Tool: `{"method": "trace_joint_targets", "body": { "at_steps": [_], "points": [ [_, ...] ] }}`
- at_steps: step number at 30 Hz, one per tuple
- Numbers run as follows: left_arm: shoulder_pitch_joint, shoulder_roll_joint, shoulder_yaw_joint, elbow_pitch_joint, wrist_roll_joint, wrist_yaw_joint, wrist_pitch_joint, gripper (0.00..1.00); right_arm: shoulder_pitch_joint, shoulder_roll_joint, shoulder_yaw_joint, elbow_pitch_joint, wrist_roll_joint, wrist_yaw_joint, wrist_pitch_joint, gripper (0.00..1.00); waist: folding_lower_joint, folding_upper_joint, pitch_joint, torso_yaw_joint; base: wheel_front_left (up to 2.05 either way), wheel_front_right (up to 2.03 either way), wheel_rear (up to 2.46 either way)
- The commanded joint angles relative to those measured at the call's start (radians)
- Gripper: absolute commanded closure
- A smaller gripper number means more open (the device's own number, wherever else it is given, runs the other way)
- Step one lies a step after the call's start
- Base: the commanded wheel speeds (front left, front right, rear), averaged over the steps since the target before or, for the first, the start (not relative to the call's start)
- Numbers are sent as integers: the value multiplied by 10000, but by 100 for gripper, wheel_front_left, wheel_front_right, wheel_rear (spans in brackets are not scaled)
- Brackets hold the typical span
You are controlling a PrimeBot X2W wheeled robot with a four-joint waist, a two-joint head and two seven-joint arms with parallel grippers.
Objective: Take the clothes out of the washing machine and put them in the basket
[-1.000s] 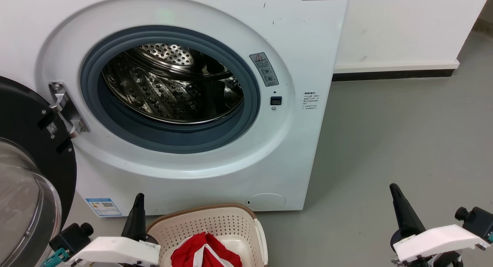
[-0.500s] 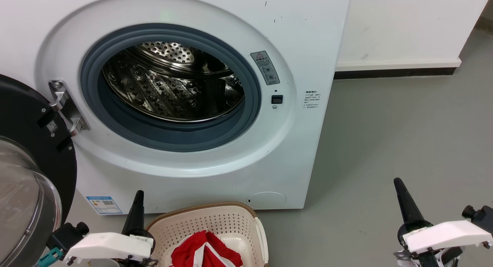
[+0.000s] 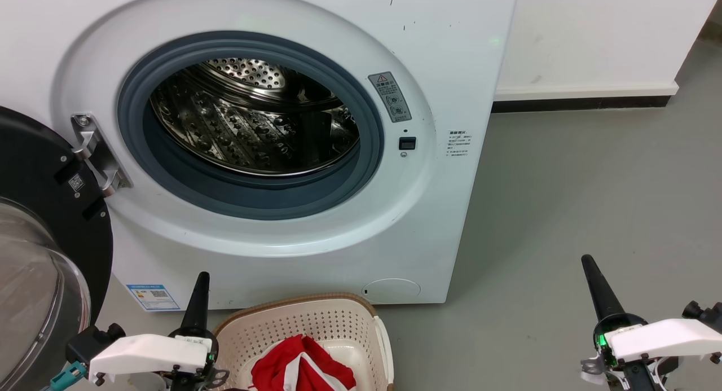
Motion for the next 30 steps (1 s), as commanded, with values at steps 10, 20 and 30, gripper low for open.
{"method": "trace_joint_targets", "body": {
  "at_steps": [10,20,30],
  "points": [
    [-376,4,150,108,-1105,-166,262,100,-357,-44,-141,98,1134,1,126,100,0,0,52,21,0,0,0],
    [-476,3,230,230,-1898,-238,431,100,-461,-30,-230,201,1932,1,240,100,0,0,98,39,0,0,0],
    [-610,-1,332,384,-2852,-322,641,100,-570,-6,-354,330,2910,1,370,100,0,0,158,63,0,0,0]
  ]
}}
